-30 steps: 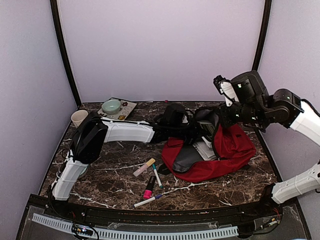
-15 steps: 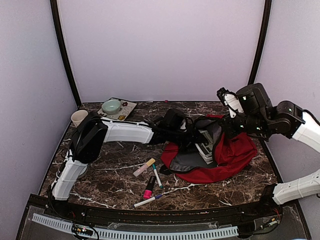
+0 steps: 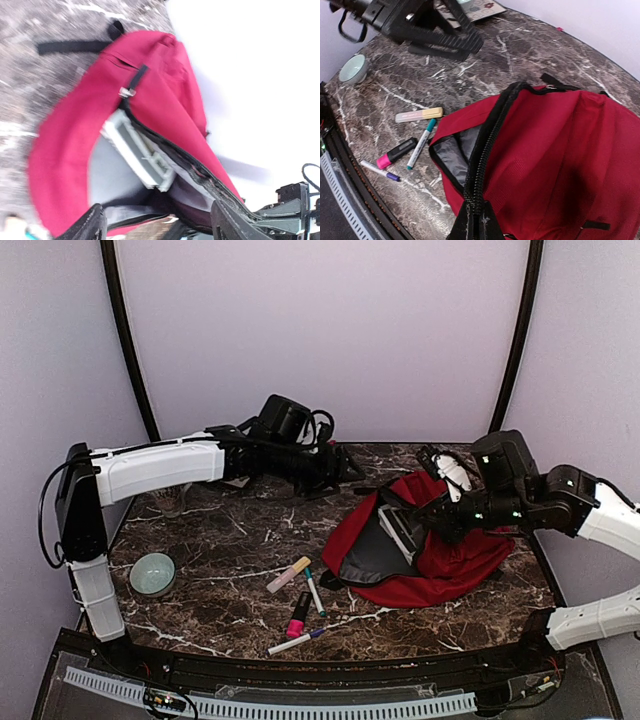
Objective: Pack the student bag
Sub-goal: Place the student bag in the largest pocket of the bag.
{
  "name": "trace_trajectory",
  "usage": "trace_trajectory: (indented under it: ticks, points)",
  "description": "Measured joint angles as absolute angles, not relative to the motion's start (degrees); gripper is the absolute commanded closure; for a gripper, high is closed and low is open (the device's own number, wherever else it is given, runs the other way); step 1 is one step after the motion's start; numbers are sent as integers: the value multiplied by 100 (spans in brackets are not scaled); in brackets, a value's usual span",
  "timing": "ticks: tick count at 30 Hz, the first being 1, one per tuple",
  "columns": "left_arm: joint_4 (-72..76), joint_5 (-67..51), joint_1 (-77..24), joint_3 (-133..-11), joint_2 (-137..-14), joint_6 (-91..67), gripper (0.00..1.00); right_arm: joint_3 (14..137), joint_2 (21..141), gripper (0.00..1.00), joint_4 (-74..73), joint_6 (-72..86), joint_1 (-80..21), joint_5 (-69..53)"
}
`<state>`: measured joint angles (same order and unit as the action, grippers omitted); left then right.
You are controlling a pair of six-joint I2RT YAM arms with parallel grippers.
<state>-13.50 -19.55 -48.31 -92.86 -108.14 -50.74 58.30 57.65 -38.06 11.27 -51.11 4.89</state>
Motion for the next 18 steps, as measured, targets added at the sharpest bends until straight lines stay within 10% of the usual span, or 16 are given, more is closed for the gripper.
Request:
trace_trajectory:
  ticks: [6,18]
  points:
    - [-1865,-1953,-4316,-9087,-10687,-3940,27,5531,6217,100,-3603,1313,-5105,-648]
    - [-2147,-2915,-3975,-10438,-11793,-2561,29,5306,7181,65,-3514,2281,-5098,-1210]
